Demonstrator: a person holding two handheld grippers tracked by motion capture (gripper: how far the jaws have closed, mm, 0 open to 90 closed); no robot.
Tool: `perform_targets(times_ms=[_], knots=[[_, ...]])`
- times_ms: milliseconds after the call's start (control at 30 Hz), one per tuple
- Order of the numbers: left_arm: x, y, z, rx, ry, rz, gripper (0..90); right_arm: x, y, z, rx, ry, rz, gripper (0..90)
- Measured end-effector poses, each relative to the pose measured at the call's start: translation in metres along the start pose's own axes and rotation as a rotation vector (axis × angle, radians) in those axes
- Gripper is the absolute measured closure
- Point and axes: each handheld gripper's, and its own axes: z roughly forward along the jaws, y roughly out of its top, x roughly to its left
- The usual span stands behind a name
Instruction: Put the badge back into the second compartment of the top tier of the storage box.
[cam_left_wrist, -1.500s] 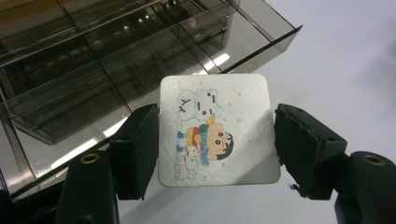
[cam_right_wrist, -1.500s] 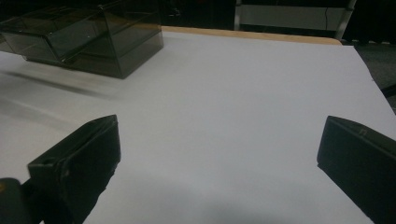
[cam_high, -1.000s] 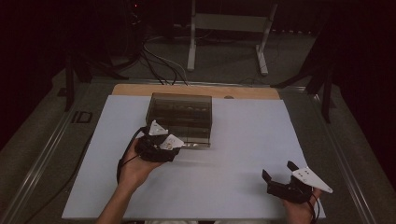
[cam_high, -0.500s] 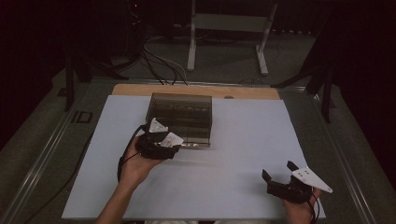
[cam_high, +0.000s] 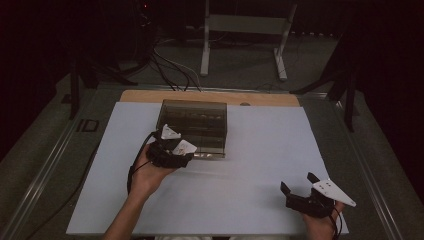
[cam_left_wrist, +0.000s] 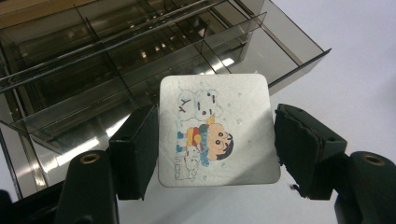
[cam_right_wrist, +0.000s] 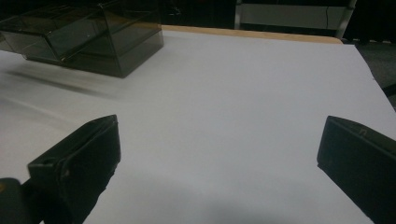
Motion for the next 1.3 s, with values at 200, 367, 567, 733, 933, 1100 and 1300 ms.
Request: perform_targets(times_ms=[200, 367, 567, 733, 933, 1100, 1300], knots=[[0.002, 0.002, 0.002, -0.001, 0.008, -0.006, 34.6, 0.0, 0.0, 0.0, 0.001, 0.001, 0.0, 0.0], [0.002, 0.003, 0.004, 0.004, 0.013, -0.008, 34.7, 0.0, 0.0, 0.0, -0.002, -0.002, 0.001, 0.0], [0.001, 0.005, 0.009, 0.009, 0.027, -0.005, 34.7, 0.0, 0.0, 0.0, -0.001, -0.003, 0.001, 0.0], [0.003, 0.007, 0.011, 0.009, 0.035, -0.011, 34.7, 0.0, 0.0, 0.0, -0.001, -0.002, 0.001, 0.0], [0.004, 0.009, 0.013, 0.003, 0.045, -0.026, 34.6, 0.0, 0.0, 0.0, 0.0, -0.002, 0.001, 0.0], [0.004, 0.011, 0.016, 0.006, 0.052, -0.027, 34.7, 0.0, 0.0, 0.0, 0.0, -0.002, 0.001, 0.0], [0.003, 0.014, 0.019, 0.007, 0.069, -0.031, 34.6, 0.0, 0.0, 0.0, 0.001, -0.002, 0.0, 0.0]])
